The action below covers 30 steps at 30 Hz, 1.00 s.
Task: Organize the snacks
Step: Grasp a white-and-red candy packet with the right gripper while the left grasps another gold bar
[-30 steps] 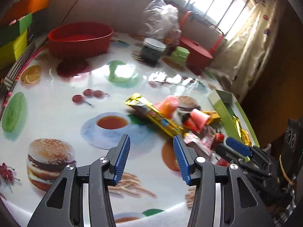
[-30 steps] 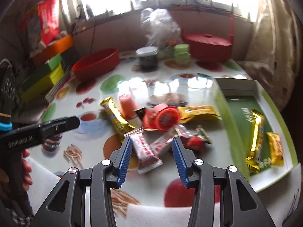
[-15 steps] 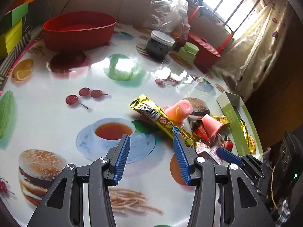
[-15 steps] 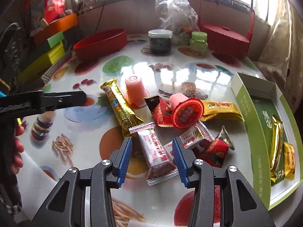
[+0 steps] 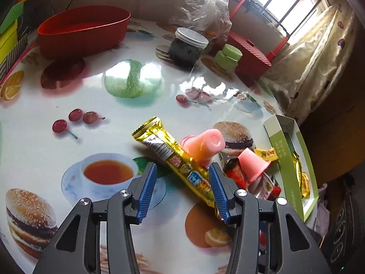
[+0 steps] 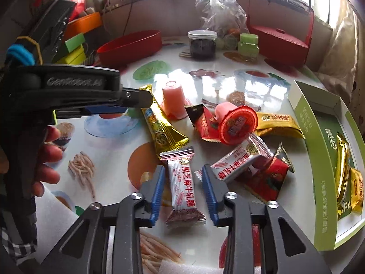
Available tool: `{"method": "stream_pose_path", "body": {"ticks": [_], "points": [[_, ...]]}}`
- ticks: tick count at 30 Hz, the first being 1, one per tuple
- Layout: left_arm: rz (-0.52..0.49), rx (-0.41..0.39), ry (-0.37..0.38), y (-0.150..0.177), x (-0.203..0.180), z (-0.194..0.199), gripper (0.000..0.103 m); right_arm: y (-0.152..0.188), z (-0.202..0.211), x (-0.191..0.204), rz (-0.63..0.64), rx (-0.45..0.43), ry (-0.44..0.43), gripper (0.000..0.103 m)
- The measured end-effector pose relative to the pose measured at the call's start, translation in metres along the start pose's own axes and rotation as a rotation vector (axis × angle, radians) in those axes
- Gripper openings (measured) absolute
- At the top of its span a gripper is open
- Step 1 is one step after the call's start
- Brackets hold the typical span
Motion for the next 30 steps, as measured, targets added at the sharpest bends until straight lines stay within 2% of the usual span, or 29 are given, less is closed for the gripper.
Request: {"method": "stream_pose_path", "body": {"ticks": [6,17,27,30], "points": [[-0.010,0.021,-0.064,0.003,-0.005,-0.017,0.049,0.007,0.003,-0.001,-0.019,-0.007,-0.018,0.019],[-0.049,0.032,-0.111,0.009,-0.022,-0.027,0.049,0.013,0.017,-0.013,-0.068,-0.042,-0.004,0.018],[-0.154,0.014,-0.261,0.015,-0.017,-0.023,0.049,0.016,0.022,-0.016,-0.088,-0.062,-0.009,0.018],[-0.169,-0.004,-0.277,0.018,-0.011,-0.019,0.049,0.017,0.023,-0.016,-0.093,-0.062,-0.010,0.018]]}}
Point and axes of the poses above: each gripper's, at about its wrist camera, not at the fingertips, and z roughly against the way its jaws point, x to its left, y to its underside, the point moved 5 cm from there along -z, roughly the way its jaws point, and after that the axes turned 12 degrees about z, right-handed, at the moved point
